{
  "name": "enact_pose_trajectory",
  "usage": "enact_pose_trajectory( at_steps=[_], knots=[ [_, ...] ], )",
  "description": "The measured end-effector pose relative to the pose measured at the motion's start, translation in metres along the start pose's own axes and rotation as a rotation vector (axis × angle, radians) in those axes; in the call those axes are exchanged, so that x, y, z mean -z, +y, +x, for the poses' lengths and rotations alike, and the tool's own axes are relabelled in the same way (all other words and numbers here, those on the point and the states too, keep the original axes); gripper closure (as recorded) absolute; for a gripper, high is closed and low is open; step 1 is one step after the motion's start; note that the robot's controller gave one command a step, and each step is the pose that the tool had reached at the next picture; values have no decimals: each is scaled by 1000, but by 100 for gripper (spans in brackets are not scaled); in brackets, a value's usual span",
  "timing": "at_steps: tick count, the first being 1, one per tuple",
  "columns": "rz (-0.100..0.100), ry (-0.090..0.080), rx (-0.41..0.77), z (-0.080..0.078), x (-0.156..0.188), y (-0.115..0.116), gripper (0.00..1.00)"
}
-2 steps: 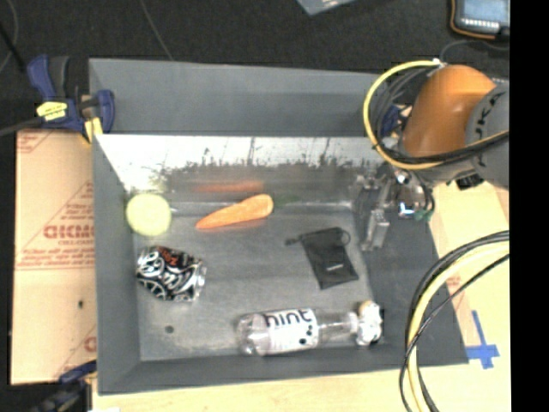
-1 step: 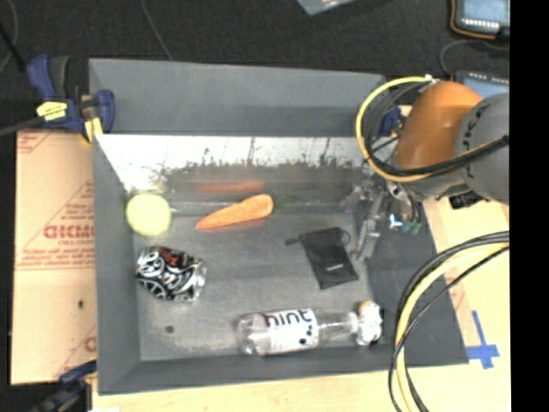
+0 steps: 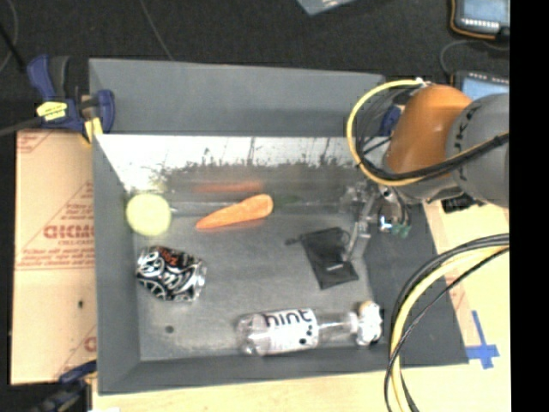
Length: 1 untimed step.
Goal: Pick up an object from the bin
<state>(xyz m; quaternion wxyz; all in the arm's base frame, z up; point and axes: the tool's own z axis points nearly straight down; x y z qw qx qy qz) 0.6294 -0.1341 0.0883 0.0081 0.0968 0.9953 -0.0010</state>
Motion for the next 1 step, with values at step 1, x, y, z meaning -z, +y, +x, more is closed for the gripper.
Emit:
enact_pose_trajectory(
  at_steps=[1],
  knots=[
    [0,2,-83,-4,-6,6,0]
  ],
)
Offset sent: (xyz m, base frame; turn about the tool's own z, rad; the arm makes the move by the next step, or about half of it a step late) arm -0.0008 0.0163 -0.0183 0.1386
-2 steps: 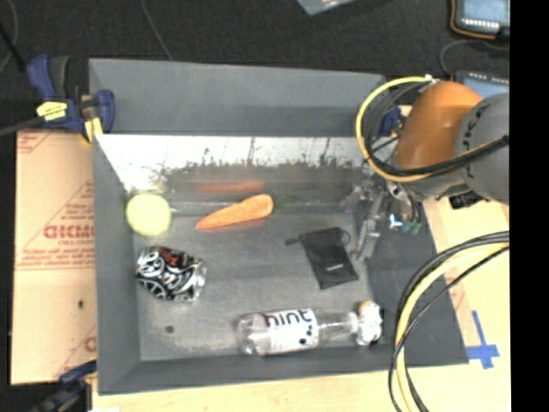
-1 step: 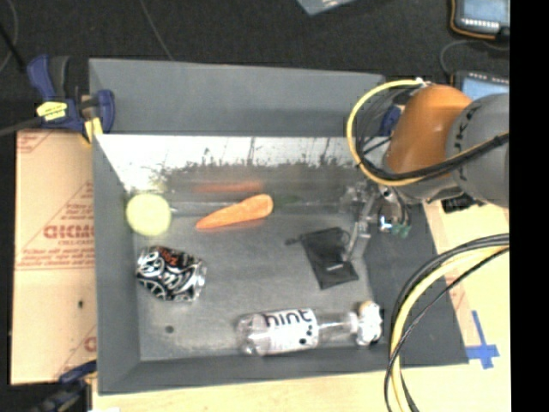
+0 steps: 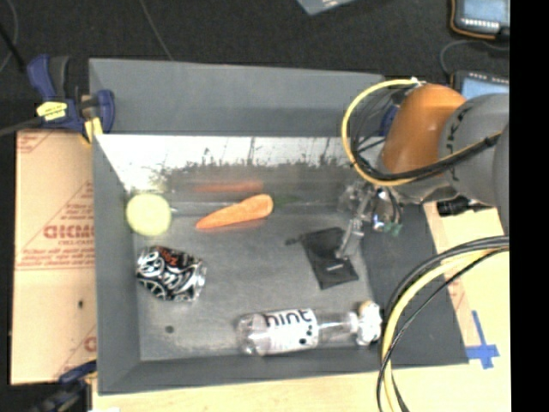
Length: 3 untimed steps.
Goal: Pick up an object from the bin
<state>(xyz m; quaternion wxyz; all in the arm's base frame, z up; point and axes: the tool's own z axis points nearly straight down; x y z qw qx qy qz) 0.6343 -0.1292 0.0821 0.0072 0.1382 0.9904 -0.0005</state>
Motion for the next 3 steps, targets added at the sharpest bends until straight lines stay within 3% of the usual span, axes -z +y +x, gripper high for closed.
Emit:
enact_pose_trajectory(
  at_steps=[1,2,3],
  knots=[
    [0,1,-15,-1,-2,0,0],
    [1,-7,164,-16,-11,-13,100],
    [2,-7,165,-16,-11,-13,100]
  ],
)
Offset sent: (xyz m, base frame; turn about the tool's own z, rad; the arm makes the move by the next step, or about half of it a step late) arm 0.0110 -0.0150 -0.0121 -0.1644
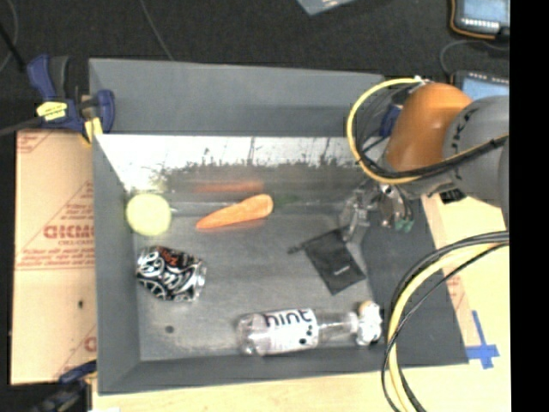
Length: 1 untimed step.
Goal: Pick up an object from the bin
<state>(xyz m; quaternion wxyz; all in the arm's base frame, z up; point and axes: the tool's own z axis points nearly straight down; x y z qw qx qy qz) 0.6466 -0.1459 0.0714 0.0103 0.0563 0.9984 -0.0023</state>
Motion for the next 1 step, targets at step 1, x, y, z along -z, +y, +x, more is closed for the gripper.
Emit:
enact_pose_trajectory(
  at_steps=[1],
  knots=[
    [-1,11,1,2,31,0,100]
  ],
)
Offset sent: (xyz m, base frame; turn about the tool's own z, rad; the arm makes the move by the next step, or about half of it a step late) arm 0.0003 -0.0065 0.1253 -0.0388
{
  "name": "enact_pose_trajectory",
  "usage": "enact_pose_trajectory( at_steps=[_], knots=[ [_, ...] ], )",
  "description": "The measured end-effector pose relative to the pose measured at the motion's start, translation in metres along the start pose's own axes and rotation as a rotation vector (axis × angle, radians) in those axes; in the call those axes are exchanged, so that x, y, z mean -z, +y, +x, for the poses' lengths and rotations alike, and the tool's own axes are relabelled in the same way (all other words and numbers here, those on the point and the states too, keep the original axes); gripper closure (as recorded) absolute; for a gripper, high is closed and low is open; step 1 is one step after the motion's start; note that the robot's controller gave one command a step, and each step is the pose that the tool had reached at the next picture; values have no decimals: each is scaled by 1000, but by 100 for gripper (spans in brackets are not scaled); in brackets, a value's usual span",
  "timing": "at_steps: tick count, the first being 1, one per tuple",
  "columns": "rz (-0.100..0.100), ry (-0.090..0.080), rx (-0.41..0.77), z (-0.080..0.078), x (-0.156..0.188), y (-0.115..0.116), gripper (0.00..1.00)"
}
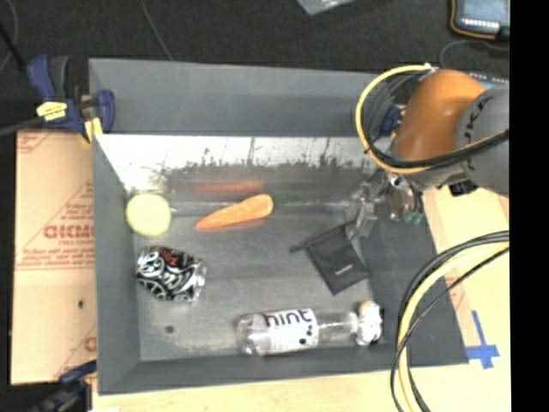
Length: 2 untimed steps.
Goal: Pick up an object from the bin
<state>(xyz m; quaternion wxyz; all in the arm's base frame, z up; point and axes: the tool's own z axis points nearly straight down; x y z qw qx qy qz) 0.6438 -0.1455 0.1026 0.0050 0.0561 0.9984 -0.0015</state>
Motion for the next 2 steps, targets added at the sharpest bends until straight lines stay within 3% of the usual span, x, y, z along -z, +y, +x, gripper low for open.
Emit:
enact_pose_trajectory(
  at_steps=[1,2],
  knots=[
    [3,-11,25,-4,72,-5,100],
    [1,-5,19,-1,128,-6,100]
  ],
)
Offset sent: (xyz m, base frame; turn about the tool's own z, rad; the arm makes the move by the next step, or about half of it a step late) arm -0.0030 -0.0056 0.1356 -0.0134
